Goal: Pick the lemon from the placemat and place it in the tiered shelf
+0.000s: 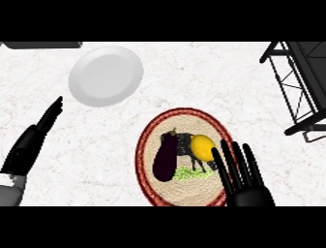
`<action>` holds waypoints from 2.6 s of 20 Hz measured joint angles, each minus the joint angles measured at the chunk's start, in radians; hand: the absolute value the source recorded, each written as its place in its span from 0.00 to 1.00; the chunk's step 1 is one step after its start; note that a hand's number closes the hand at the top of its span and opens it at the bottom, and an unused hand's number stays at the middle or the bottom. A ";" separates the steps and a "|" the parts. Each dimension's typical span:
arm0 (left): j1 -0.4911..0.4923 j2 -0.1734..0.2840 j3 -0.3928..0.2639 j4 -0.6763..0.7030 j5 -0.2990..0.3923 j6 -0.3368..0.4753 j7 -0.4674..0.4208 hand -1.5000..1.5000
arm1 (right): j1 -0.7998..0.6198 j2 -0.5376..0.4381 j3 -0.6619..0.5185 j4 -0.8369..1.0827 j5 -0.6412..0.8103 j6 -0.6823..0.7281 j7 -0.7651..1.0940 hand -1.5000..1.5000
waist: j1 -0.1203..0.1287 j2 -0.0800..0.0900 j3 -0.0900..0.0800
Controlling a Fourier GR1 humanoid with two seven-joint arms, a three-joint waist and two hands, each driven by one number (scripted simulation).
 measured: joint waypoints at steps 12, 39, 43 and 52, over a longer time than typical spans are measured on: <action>-0.010 -0.035 0.052 0.011 -0.042 -0.056 -0.013 0.50 | -0.056 0.095 0.199 0.076 0.250 0.178 0.341 0.00 | 0.020 0.005 0.004; 0.000 -0.120 0.143 -0.024 -0.144 -0.137 0.008 0.50 | -0.210 0.083 0.115 0.254 0.203 -0.008 0.398 0.00 | 0.023 -0.005 -0.002; -0.006 -0.131 0.157 -0.009 -0.153 -0.145 -0.002 0.50 | -0.262 0.095 0.101 0.308 0.207 0.017 0.414 1.00 | 0.022 -0.005 -0.003; -0.022 -0.148 0.177 0.023 -0.178 -0.156 -0.024 0.50 | -0.323 0.098 0.065 0.358 0.108 0.041 0.340 1.00 | 0.020 -0.011 -0.008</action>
